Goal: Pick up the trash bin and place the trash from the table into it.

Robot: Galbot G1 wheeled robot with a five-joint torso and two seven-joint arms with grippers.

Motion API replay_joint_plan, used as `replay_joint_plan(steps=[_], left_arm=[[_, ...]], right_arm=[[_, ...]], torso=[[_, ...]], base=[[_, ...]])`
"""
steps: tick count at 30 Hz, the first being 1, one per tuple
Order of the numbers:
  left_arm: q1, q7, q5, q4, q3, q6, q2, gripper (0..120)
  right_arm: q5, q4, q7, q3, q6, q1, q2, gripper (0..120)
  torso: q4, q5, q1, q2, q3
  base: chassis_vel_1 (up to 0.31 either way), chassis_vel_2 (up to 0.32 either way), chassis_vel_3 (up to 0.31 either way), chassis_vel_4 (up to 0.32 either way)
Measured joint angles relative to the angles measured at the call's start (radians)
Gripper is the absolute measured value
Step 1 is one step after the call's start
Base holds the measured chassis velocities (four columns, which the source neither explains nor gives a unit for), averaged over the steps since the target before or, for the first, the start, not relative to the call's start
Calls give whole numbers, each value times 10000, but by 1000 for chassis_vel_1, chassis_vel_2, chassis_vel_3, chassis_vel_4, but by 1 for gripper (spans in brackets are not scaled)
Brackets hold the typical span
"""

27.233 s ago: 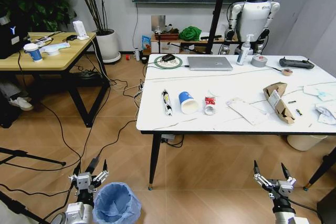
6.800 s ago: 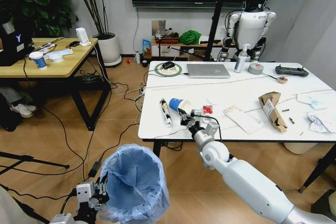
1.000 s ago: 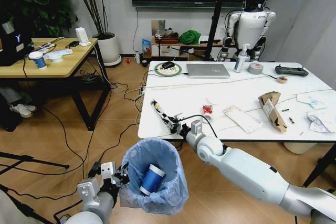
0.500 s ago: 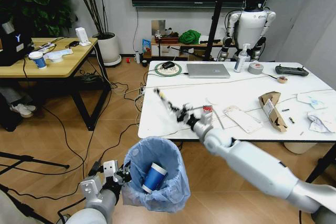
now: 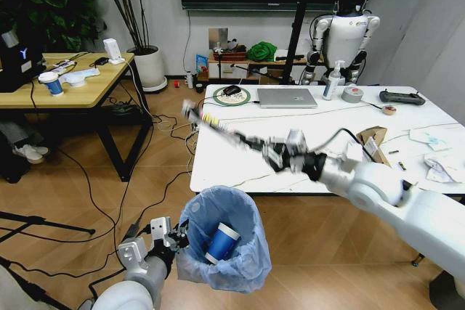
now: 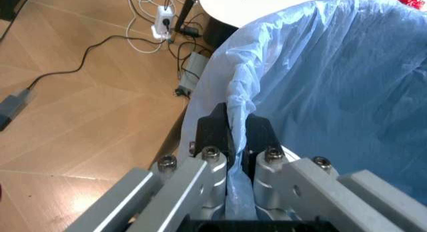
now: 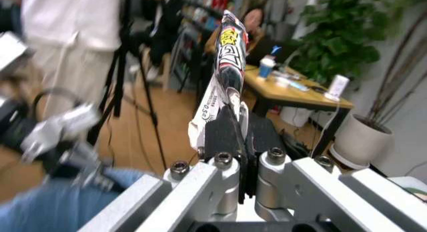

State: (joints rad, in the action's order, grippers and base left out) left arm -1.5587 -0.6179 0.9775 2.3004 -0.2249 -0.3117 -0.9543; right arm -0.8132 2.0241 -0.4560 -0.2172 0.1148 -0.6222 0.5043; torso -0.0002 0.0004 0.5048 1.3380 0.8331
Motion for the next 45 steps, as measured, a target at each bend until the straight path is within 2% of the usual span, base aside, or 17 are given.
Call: replay_joint_plan(steps=[4,8,13,21,24,27,29,36,37,39,43,45], left_arm=[[19,5,11,-15,29,-18,26,0],[45,24,10,-75,50,-29,10,0],[112,28,-10,-139,126,-41,-122,0],[137,77,-41,-157,151,-63,-214,0],[140,90,-43,-156,145,-63,-229,0],[174,97,-40,-155,145,-70,-255,0],[183,98,-37,-155,145,-72,-262,0],[162,102,-47,-203,137,-89,-321,0],[162,102,-47,-203,137,-89,-321,0],[125,122,-111,-224,119,-91,-344,0],[-5,182,-254,-222,36,-85,-407,0],[-20,194,-279,-218,27,-82,-412,0]], right_arm=[[822,108,-464,246,-5,-372,-209,0],[2704,96,-1381,960,300,-1434,-662,0],[3191,237,-1692,1227,491,-1669,-943,0],[3160,369,-1660,1124,778,-1725,-1019,0],[3158,316,-1659,1034,881,-1752,-1009,5],[3137,276,-1659,870,927,-1726,-900,20],[3125,261,-1660,826,937,-1724,-875,23],[2763,109,-1500,743,920,-1760,-701,52],[2763,109,-1500,743,920,-1760,-701,52],[2252,115,-759,881,647,-1846,-475,61],[1248,-414,1530,1374,131,-2029,367,78],[1137,-534,1981,1482,-41,-2080,502,81]], torso=[[4,0,0,0,0],[1,3,1,0,1],[2,-3,1,0,1],[3,-3,2,-1,1],[3,-3,3,-1,2],[3,-3,2,-1,2],[3,-3,2,-2,2],[2,-5,2,-3,2],[2,-5,2,-3,2],[2,-6,2,-2,2],[5,-1,3,-3,2],[5,-2,3,-3,2]], base=[[0,0,0,0],[0,0,0,0],[0,0,0,0],[0,0,0,0],[0,0,0,0],[0,0,0,0],[0,0,0,0],[0,0,0,0],[0,0,0,0],[0,0,0,0],[0,0,0,0],[0,0,0,0]])
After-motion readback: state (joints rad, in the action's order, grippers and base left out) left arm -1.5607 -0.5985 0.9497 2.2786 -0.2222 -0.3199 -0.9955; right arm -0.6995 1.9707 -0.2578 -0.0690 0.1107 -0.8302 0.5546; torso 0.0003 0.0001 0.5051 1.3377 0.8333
